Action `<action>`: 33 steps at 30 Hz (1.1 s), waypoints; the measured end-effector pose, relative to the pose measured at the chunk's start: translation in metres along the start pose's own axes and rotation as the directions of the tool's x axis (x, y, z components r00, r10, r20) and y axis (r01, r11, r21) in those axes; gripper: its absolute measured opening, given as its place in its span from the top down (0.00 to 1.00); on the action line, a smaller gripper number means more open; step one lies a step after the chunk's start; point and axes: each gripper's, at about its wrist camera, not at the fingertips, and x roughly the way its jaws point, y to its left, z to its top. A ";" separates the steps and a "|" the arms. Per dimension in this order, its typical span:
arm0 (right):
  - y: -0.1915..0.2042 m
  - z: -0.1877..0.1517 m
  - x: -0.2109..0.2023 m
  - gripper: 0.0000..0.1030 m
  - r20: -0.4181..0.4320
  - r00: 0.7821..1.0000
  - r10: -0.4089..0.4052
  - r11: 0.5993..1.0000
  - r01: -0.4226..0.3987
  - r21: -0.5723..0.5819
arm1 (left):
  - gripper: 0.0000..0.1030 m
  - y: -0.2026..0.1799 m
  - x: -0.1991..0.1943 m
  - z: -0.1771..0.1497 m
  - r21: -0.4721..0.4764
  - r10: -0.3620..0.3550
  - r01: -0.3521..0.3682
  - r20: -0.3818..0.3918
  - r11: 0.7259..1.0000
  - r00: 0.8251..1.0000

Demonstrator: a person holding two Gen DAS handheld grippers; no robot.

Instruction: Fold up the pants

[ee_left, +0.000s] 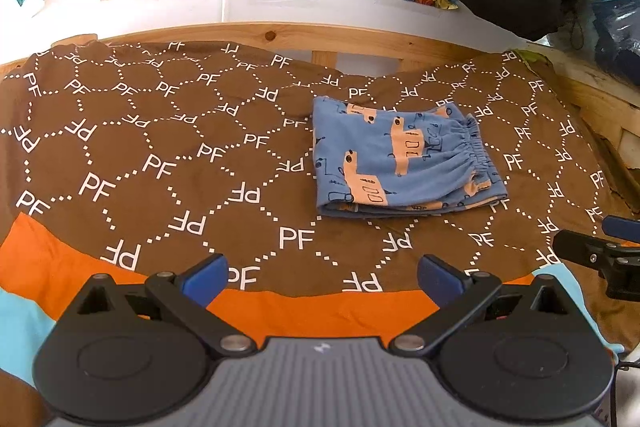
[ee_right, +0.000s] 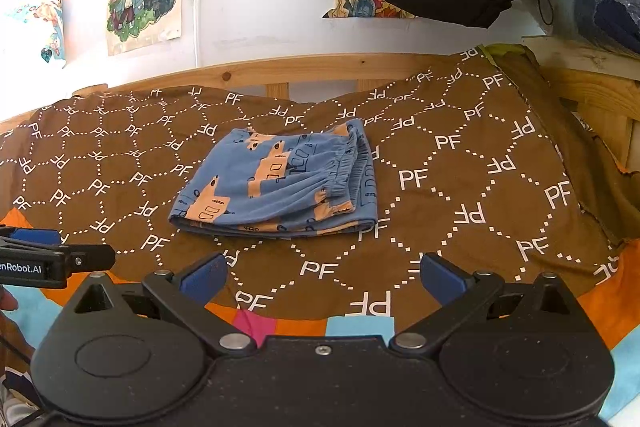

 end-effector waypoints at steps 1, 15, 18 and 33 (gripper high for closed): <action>0.000 0.000 0.000 0.01 0.000 1.000 0.000 1.000 0.000 0.000 | 0.00 0.000 0.000 0.000 0.000 0.000 0.000 0.000 1.000 1.000; 0.001 -0.001 0.000 0.01 -0.005 1.000 0.001 1.000 -0.001 -0.001 | 0.00 -0.001 0.000 0.000 0.001 0.001 -0.001 0.000 1.000 1.000; 0.001 -0.001 0.001 0.01 -0.005 1.000 0.001 1.000 -0.001 -0.001 | 0.00 -0.002 -0.001 0.001 0.004 0.009 -0.009 -0.005 1.000 1.000; 0.003 -0.003 0.001 0.01 -0.013 1.000 0.004 1.000 -0.005 -0.008 | 0.00 -0.008 -0.003 0.003 0.049 0.062 -0.061 -0.002 0.997 0.998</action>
